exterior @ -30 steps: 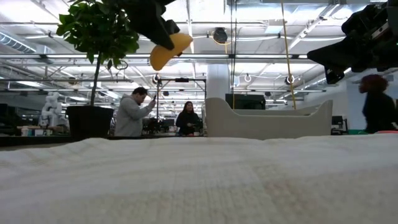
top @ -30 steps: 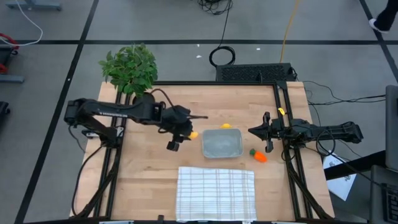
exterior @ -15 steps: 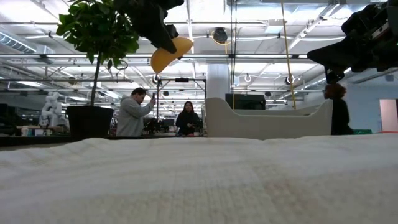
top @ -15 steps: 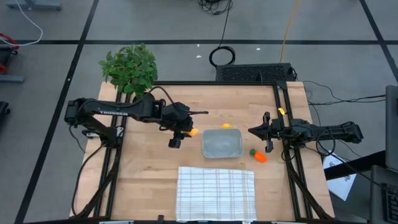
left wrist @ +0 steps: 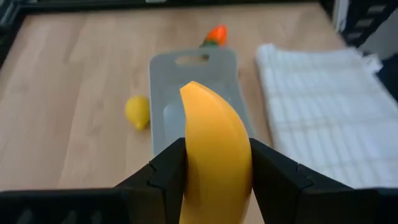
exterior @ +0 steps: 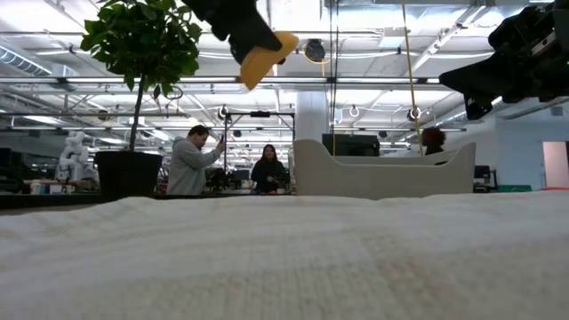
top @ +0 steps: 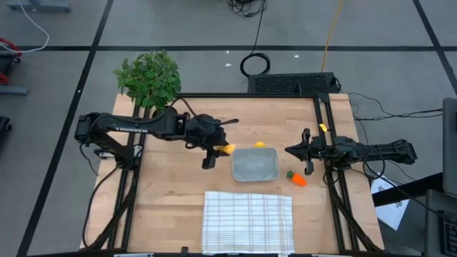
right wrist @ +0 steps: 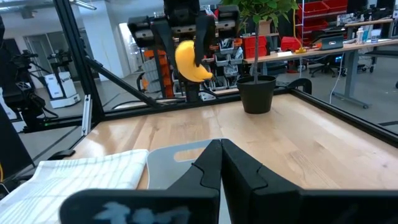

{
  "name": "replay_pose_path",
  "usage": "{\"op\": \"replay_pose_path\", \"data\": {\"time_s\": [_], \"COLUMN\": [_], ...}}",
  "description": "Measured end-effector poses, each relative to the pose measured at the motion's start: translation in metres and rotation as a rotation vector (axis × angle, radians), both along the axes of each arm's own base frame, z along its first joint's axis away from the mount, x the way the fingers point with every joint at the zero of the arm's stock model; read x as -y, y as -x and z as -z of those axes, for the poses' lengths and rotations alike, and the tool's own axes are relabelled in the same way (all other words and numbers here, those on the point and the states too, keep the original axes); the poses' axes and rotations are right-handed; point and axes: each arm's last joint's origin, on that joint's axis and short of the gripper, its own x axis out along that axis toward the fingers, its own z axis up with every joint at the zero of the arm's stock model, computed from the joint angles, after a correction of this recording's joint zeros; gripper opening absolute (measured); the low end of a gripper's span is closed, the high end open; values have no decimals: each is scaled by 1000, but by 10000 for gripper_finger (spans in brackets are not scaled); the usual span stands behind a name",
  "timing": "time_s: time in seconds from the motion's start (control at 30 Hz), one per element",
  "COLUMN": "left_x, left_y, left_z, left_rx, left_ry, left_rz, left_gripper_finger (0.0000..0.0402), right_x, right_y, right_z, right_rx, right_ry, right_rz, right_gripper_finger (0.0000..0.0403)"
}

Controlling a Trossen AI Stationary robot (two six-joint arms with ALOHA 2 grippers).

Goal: Pick and placing Produce into tupperware
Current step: Put the yellow banana into the gray bin

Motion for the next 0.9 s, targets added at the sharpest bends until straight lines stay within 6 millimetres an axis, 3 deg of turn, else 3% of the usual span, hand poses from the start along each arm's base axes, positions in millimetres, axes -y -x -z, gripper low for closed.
{"op": "replay_pose_path", "data": {"time_s": [0.57,0.8,0.9], "left_x": [1,0,0], "left_y": [-6,-18,-34], "left_z": [-8,-36,-43], "left_rx": [97,118,103], "left_ry": [70,88,75], "left_rz": [-13,-11,-2], "left_gripper_finger": [157,157,157], "right_x": [0,0,0], "right_y": [0,0,0], "right_z": [0,0,0], "right_rx": [0,0,3], "right_ry": [0,11,11], "right_rz": [1,1,1], "right_gripper_finger": [0,0,0]}}
